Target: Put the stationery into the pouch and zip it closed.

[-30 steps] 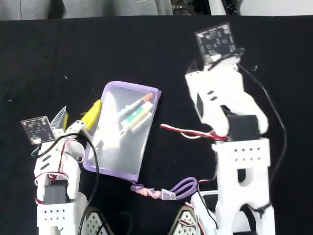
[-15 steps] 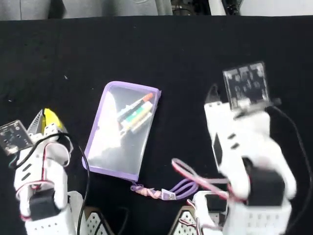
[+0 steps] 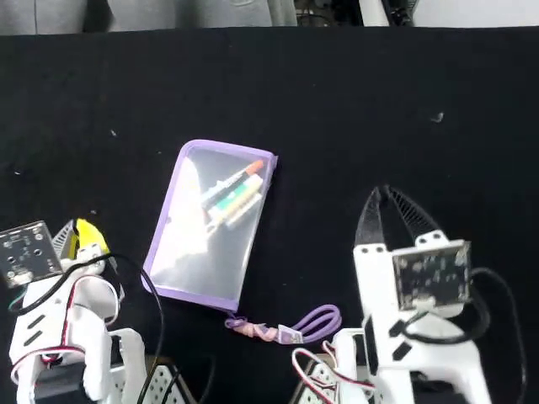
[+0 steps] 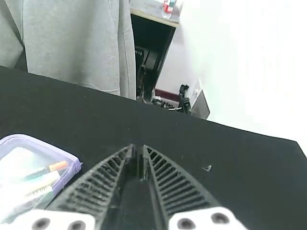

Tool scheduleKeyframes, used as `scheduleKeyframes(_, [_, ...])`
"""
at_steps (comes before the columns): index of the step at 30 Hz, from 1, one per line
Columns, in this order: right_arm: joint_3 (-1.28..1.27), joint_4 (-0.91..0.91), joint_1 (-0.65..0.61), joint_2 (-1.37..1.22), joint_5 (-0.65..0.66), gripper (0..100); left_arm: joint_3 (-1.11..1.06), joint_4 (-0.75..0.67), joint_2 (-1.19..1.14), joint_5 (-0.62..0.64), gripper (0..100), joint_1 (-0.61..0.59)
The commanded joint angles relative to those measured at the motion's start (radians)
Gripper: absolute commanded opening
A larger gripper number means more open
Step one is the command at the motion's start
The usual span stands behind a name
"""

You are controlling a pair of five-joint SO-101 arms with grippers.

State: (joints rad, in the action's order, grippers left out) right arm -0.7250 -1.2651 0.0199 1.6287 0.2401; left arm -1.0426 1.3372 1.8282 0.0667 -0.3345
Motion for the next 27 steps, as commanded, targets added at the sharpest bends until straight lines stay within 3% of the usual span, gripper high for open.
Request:
scheduleKeyframes(1, [-0.064,-0.002,0.009,0.113,0.000,2.1,0.058,0.057,-0.002,-0.044,3,0.001])
scheduleKeyframes(7, [-0.202,0.044,0.008,0.274,0.060,2.1,-0.077,0.057,-0.002,-0.110,3,0.002])
scheduleKeyframes(21, [-0.578,0.052,0.015,0.265,0.060,2.1,-0.452,-0.057,-0.003,-0.117,3,0.002])
scheduleKeyframes(27, [-0.780,0.054,0.015,0.265,0.060,2.1,-0.516,-0.054,-0.003,-0.117,3,0.002])
